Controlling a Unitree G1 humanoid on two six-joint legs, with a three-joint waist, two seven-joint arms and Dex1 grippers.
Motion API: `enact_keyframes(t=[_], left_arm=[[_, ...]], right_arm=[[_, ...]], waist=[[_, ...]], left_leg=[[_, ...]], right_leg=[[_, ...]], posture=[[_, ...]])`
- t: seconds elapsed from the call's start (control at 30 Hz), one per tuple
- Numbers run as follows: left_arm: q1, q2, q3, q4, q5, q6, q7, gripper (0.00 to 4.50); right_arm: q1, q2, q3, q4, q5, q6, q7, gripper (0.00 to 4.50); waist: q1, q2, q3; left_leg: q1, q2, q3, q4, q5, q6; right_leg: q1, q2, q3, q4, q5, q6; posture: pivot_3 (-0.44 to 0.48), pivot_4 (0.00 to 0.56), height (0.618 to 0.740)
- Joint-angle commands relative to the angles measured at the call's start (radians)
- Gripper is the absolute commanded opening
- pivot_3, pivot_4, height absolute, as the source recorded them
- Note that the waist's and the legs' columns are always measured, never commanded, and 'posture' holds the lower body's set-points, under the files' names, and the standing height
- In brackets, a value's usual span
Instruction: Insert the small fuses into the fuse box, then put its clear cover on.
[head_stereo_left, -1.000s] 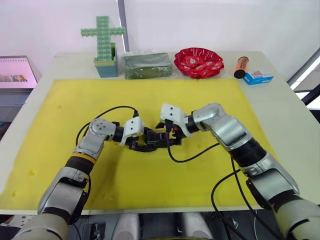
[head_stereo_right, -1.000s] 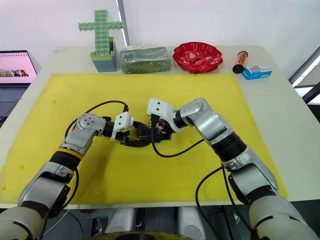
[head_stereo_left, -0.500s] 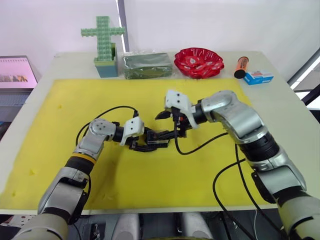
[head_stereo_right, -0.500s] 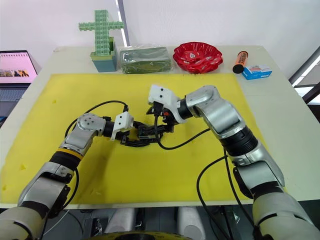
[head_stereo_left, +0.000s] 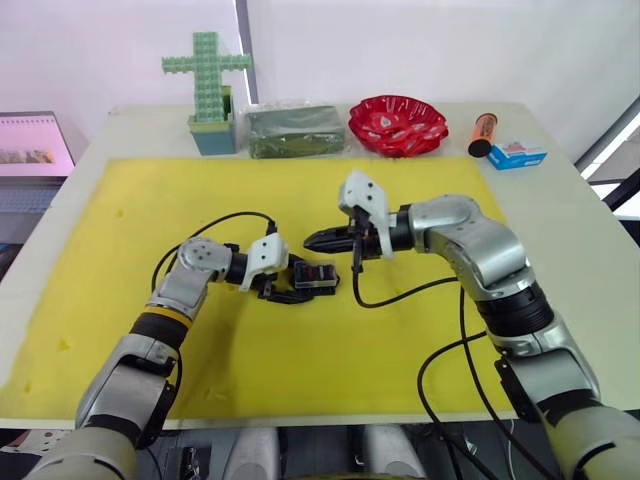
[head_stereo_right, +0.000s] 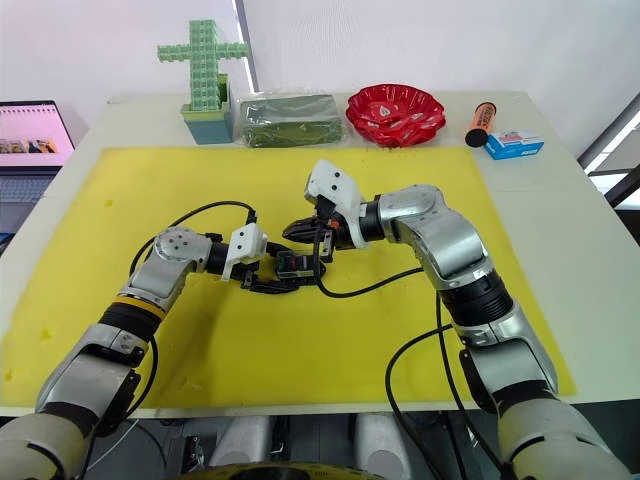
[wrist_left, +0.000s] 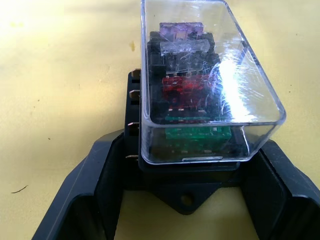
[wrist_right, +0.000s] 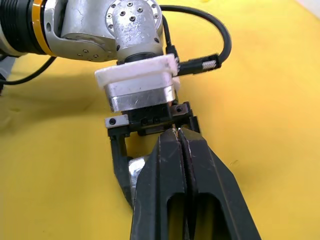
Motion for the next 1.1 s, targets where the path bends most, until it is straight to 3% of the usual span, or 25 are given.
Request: enact_keyframes(t=[0.03,0.17,0.33,0.47,1.1], left_arm=[[0.013,0.005,0.001,0.014,0.026,0.010,0.014,2.83],[0.014,0.005,0.002,0.012,0.025,0.012,0.015,2.83],[0.017,0.004,0.003,0.009,0.025,0.016,0.017,2.83],[0.022,0.007,0.005,-0.001,0.026,0.022,0.016,2.83],[0.037,0.014,0.007,-0.023,0.030,0.035,0.018,2.83]], right_arm=[[0.008,0.006,-0.033,-0.013,0.033,-0.030,0.007,0.02],[0.069,0.026,-0.002,0.035,0.023,-0.060,0.004,0.02],[0.130,0.040,0.143,0.235,-0.145,-0.196,-0.032,0.02],[0.139,0.028,0.197,0.341,-0.219,-0.288,-0.025,0.02],[0.117,0.011,0.173,0.213,-0.193,-0.258,0.006,0.02]], waist=[[0.000,0.000,0.000],[0.000,0.000,0.000],[-0.003,0.001,-0.002],[-0.006,0.001,-0.005],[-0.005,0.002,-0.013]], left_leg=[[0.000,0.000,0.000,0.000,0.000,0.000],[0.000,0.000,0.000,0.000,0.000,0.000],[0.001,0.000,0.001,0.000,0.000,0.000],[0.014,0.001,0.001,-0.003,0.000,0.000],[0.017,0.002,0.000,-0.004,0.000,0.000]], right_leg=[[0.000,0.000,0.000,0.000,0.000,0.000],[0.000,0.000,0.000,0.000,0.000,0.000],[0.000,0.000,0.001,0.000,0.000,0.000],[0.012,0.001,0.001,-0.001,-0.001,0.000],[0.014,0.002,0.001,-0.001,-0.002,-0.002]], posture=[[0.000,0.150,0.740],[0.000,0.150,0.740],[0.000,0.150,0.740],[0.000,0.150,0.740],[0.000,0.150,0.740]])
